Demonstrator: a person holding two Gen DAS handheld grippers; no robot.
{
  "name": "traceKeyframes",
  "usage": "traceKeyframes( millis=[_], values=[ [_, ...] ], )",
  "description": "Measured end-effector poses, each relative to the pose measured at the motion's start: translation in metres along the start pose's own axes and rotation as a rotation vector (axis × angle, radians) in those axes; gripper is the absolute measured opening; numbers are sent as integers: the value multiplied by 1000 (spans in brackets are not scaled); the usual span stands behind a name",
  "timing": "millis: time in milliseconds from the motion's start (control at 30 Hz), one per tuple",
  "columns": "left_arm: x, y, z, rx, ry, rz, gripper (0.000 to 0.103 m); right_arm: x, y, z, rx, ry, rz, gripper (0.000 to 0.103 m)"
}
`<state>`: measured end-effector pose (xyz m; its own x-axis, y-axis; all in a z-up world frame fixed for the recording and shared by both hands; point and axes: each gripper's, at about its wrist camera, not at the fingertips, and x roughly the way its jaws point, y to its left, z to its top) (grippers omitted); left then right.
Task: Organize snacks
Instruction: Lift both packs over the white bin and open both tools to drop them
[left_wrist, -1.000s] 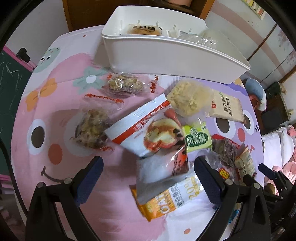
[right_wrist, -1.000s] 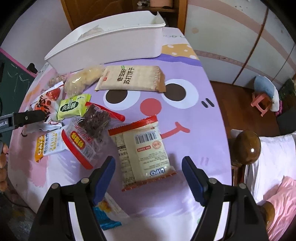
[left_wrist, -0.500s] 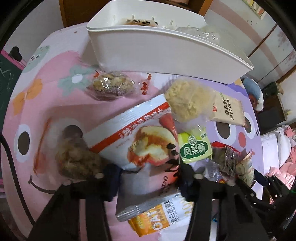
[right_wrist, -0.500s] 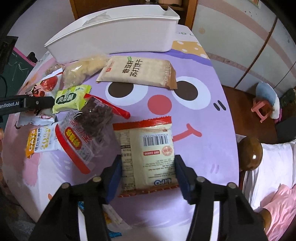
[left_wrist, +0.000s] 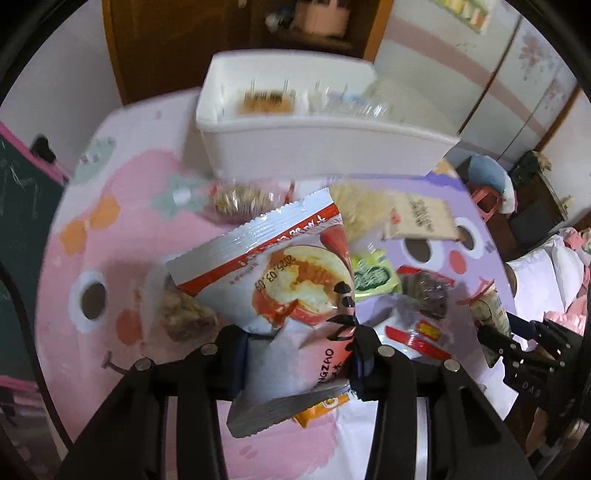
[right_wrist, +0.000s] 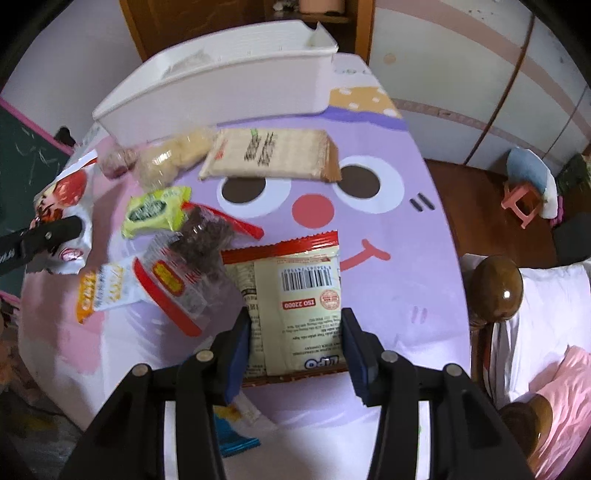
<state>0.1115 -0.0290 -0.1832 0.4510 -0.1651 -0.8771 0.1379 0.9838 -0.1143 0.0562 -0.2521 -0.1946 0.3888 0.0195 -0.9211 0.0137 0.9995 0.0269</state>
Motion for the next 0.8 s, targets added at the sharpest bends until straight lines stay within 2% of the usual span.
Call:
traceKeyframes(
  millis=[167,300,433,533,667,800],
  values=[
    [-46,-9,8,51,-101,-11,41,-31,9,7,-3,-72,35,46],
    [-82,-16,16,89,-195,-22,41,-51,28,13,-57,-128,21,47],
    [-109,-20,20,118,-260,-21,41,-61,43,15,-94,-150,33,47],
    [-126,-21,19,142,-314,-28,41,-65,53,19,-134,-170,10,47],
    [-132,-19,24,155,-326,-17,41,-69,61,31,-141,-185,14,47],
    [-140,-21,37,161,-358,-28,41,-84,64,49,-137,-256,10,47]
  ],
)
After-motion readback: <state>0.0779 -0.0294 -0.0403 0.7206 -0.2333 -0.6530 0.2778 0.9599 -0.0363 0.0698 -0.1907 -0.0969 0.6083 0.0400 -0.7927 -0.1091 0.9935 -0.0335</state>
